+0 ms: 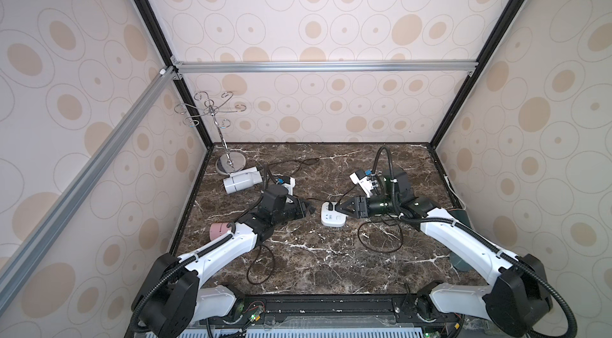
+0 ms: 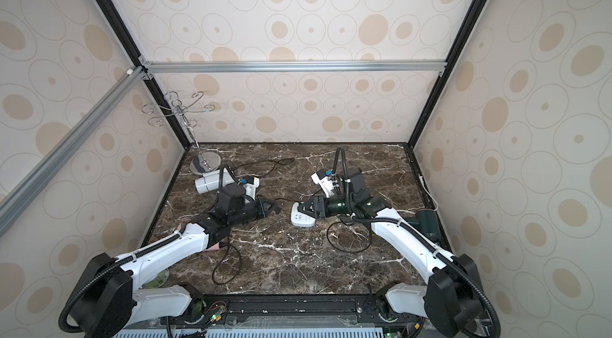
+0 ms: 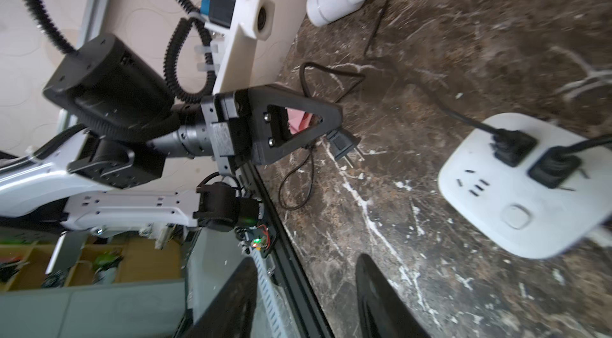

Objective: Charge the blow dryers
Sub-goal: Pick up the plug from the center of the board, then insert the plug into the socket.

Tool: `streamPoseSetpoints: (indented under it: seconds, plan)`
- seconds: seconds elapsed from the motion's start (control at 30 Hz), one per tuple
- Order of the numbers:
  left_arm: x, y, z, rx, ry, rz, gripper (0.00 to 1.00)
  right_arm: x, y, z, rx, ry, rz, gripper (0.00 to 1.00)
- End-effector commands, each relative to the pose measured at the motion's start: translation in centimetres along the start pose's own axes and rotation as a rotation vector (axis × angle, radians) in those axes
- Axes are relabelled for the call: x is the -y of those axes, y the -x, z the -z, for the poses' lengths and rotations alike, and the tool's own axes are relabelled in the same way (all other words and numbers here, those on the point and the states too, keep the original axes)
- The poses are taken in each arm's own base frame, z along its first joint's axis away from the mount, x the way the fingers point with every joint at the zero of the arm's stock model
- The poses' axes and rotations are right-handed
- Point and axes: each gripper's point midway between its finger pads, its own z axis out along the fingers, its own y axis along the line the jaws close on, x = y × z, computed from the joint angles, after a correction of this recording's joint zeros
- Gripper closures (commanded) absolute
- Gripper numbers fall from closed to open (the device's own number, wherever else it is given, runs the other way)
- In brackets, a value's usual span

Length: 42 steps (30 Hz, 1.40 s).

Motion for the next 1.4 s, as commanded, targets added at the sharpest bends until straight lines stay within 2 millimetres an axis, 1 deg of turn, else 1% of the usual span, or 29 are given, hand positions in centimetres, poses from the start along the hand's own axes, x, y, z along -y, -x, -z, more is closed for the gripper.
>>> streamPoseSetpoints:
  seconds: [0.0, 0.1, 0.27, 0.4, 0.47, 0.67, 0.73, 0.87, 1.1, 1.23, 1.37]
  plan:
    - [0.4, 2.3, -0.5, 0.150, 0.127, -0.068, 1.00, 2.9, -0.3, 0.8, 0.009, -0.190, 0.030, 0.50]
    - [1.1, 2.2, -1.3, 0.190, 0.186, -0.107, 1.00, 3.7, -0.3, 1.2, 0.030, -0.239, 0.036, 0.50]
    - [1.6, 1.0, -3.5, 0.182, 0.254, -0.140, 1.00, 5.5, 0.0, 1.5, 0.062, -0.330, 0.037, 0.50]
    - [1.8, -0.2, -5.7, 0.139, 0.280, -0.170, 1.00, 5.9, 0.4, 1.7, 0.077, -0.361, 0.054, 0.50]
    - [1.9, -0.6, -6.2, 0.133, 0.287, -0.176, 1.00, 6.1, 0.4, 1.8, 0.078, -0.372, 0.067, 0.50]
    - [1.7, -1.4, -8.0, 0.106, 0.290, -0.196, 1.00, 7.8, -0.3, 2.0, 0.074, -0.438, 0.070, 0.50]
    - [1.7, -1.8, -8.5, 0.092, 0.292, -0.199, 1.00, 8.0, -0.6, 1.8, 0.061, -0.440, 0.067, 0.50]
    - [1.7, -2.0, -9.3, 0.084, 0.301, -0.206, 1.00, 8.4, -1.2, 1.9, 0.032, -0.456, 0.069, 0.50]
    - [1.4, -2.4, -10.2, 0.062, 0.351, -0.233, 1.00, 9.1, -1.6, 2.3, 0.028, -0.474, 0.068, 0.50]
    - [1.2, -2.8, -10.1, 0.055, 0.373, -0.249, 1.00, 9.4, -1.6, 2.3, 0.028, -0.477, 0.061, 0.50]
    - [0.9, -2.7, -9.6, 0.062, 0.398, -0.257, 1.00, 9.7, -1.8, 2.2, 0.024, -0.472, 0.047, 0.50]
